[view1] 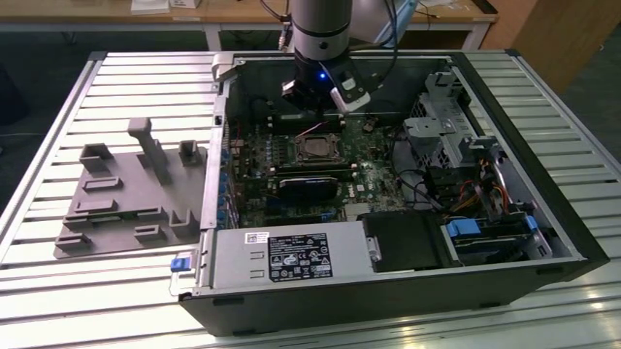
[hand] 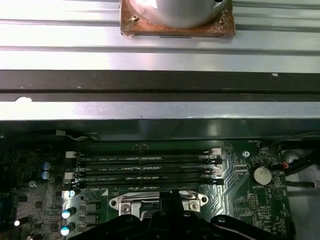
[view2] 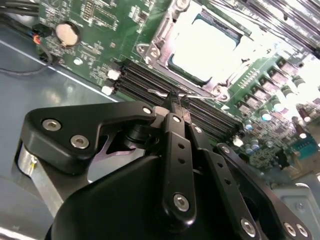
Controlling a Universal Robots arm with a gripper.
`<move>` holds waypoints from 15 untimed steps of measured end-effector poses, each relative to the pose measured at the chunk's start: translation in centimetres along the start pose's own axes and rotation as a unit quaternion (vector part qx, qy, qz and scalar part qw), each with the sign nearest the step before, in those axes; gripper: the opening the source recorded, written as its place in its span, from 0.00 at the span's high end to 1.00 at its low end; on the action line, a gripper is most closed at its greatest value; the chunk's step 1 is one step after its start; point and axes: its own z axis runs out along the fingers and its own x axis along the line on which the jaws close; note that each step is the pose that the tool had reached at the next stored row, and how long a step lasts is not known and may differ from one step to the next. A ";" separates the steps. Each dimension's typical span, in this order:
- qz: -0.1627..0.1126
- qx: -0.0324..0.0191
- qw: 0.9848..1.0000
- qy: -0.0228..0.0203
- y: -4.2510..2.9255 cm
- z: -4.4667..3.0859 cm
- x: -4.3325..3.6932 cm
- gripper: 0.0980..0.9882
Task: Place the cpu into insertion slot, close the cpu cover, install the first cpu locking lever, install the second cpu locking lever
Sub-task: 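Install the first cpu locking lever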
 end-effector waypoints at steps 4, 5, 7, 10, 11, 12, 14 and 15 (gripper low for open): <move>-0.002 0.000 1.000 -0.013 -0.03 0.08 0.24 1.00; -0.001 0.000 1.000 -0.014 -0.05 0.14 0.29 1.00; 0.003 0.001 1.000 -0.015 -0.08 0.28 0.34 1.00; 0.014 0.002 1.000 -0.017 -0.11 0.40 0.35 1.00; 0.032 0.004 0.999 -0.022 -0.13 0.49 0.36 1.00; 0.037 0.004 0.999 -0.023 -0.13 0.54 0.37 1.00; 0.039 0.004 0.999 -0.024 -0.09 0.63 0.40 1.00; 0.038 0.004 0.999 -0.024 -0.07 0.68 0.45 1.00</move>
